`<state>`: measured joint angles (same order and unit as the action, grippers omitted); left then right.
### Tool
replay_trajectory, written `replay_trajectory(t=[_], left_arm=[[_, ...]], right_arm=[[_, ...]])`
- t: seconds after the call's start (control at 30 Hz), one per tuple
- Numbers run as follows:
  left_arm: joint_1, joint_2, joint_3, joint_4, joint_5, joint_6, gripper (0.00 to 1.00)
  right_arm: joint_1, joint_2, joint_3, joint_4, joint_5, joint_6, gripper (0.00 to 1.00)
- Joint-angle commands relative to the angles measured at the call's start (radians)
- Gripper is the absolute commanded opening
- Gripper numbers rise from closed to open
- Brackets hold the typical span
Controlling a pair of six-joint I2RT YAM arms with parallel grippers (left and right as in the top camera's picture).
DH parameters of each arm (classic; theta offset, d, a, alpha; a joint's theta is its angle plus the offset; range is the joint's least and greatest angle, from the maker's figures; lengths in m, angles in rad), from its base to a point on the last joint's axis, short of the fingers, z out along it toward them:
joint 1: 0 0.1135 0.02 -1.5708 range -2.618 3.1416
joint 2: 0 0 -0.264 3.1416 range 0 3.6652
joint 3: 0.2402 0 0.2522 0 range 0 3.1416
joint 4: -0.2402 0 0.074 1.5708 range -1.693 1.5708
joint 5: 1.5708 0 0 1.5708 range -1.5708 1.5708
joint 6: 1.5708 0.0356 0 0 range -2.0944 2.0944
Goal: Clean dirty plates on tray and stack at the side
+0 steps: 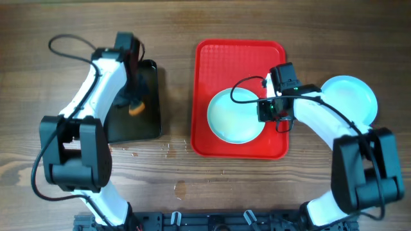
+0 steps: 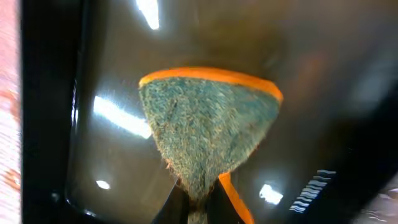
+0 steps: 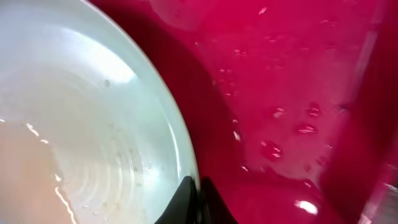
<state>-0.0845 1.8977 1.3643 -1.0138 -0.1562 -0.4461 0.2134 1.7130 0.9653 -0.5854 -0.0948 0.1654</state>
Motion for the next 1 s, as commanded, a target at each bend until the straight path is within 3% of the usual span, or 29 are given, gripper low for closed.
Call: replay_trajectory(t=[0.0, 0.07, 0.13, 0.17, 0.2, 0.27, 0.3, 0.33, 0.5, 0.63, 0.7, 0.8, 0.97], left_arm=[[0.022, -0.017, -0.109, 0.047, 0.009, 0.024, 0.13], [0.024, -0.017, -0.119, 0.055, 0.009, 0.024, 0.39], [0.024, -0.018, -0.119, 0.063, 0.010, 0.023, 0.57], [0.024, -0.018, -0.119, 0.065, 0.010, 0.023, 0.84], [0.024, -0.018, -0.119, 0.064, 0.010, 0.023, 0.95], [0.024, -0.019, -0.119, 0.064, 0.029, 0.032, 0.91], [0.024, -0.024, -0.119, 0.064, 0.055, 0.061, 0.73], [0.024, -0.044, -0.119, 0.068, 0.090, 0.084, 0.61], [0.024, -0.241, -0.119, 0.068, 0.131, 0.084, 0.73], [0.024, -0.412, -0.119, 0.056, 0.166, 0.085, 0.81], [0.024, -0.478, -0.119, 0.048, 0.204, 0.085, 0.82], [0.023, -0.541, -0.119, 0.031, 0.235, 0.097, 0.89], [0.023, -0.555, -0.119, -0.022, 0.235, 0.098, 1.00]], right_arm=[[0.032, -0.182, 0.024, -0.018, 0.190, -0.028, 0.04], [0.092, -0.283, 0.024, -0.020, 0.328, -0.033, 0.04], [0.169, -0.356, 0.024, -0.018, 0.517, -0.035, 0.04], [0.214, -0.383, 0.024, -0.018, 0.627, -0.052, 0.04], [0.243, -0.394, 0.024, -0.016, 0.678, -0.076, 0.04], [0.303, -0.401, 0.024, -0.010, 0.745, -0.109, 0.04], [0.327, -0.400, 0.024, -0.007, 0.761, -0.118, 0.04], [0.354, -0.400, 0.024, -0.005, 0.781, -0.116, 0.04], [0.435, -0.401, 0.024, 0.008, 0.888, -0.116, 0.04], [0.403, -0.393, 0.023, -0.025, 0.714, -0.034, 0.04], [0.320, -0.373, 0.011, -0.045, 0.574, 0.057, 0.08], [0.147, -0.318, -0.012, -0.047, 0.296, 0.073, 0.26], [-0.085, -0.165, -0.012, -0.035, -0.013, 0.065, 0.29]])
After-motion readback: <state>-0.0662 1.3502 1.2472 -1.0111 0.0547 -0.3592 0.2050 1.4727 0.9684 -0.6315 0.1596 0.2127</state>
